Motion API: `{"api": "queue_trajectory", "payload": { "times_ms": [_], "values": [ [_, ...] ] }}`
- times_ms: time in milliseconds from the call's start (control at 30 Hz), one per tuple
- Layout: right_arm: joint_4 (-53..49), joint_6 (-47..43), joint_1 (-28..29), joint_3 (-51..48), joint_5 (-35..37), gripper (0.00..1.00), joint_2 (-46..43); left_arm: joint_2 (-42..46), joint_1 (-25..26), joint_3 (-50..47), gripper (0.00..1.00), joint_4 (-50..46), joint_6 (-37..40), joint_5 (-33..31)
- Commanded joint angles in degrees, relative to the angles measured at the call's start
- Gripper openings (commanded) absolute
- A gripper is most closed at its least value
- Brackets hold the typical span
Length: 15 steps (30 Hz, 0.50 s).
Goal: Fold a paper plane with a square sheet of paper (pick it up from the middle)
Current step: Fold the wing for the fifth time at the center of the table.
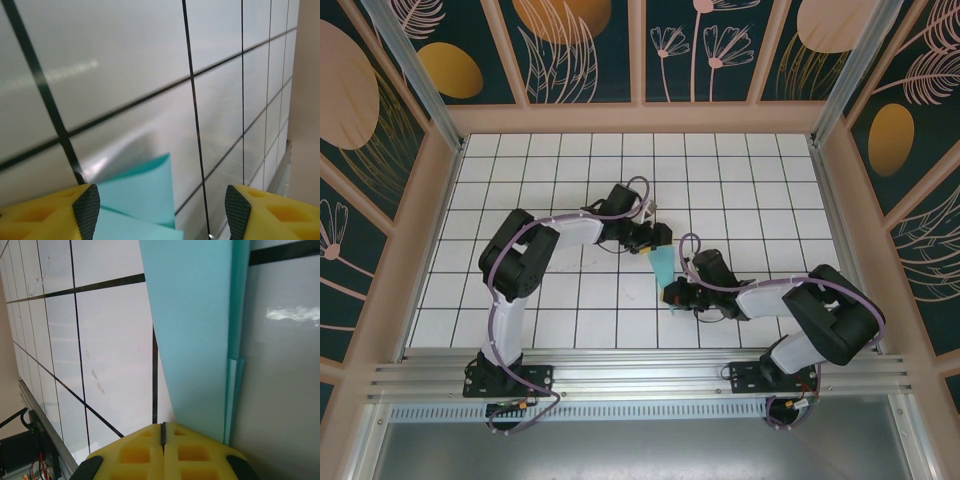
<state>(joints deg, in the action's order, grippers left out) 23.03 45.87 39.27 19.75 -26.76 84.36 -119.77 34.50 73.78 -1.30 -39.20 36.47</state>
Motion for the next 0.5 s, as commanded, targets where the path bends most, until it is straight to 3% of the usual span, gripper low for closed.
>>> {"api": "queue_trajectory", "payload": {
  "times_ms": [0,200,367,467],
  "values": [
    [-9.64,-2.03,-0.61,-2.92,0.48,0.03,1.01,-3.09,-3.63,1.95,0.71,1.24,5.27,-10.29],
    [-9.45,-2.69,-1.34,-2.11,-0.34,0.03,1.98,-2.49,-5.26,3.56,0.70,-0.38,6.22,-10.24],
    [-9.75,-2.44,-1.58,-0.66,-0.08,0.03,1.51,6.88,-5.67,1.18,0.69,0.26,5.59,-10.39],
    [-9.64,-2.40,-1.65,0.15,0.40,0.03,2.03,13.04,-5.21,-5.17,0.65,6.87,1.86,-4.25]
  ]
}}
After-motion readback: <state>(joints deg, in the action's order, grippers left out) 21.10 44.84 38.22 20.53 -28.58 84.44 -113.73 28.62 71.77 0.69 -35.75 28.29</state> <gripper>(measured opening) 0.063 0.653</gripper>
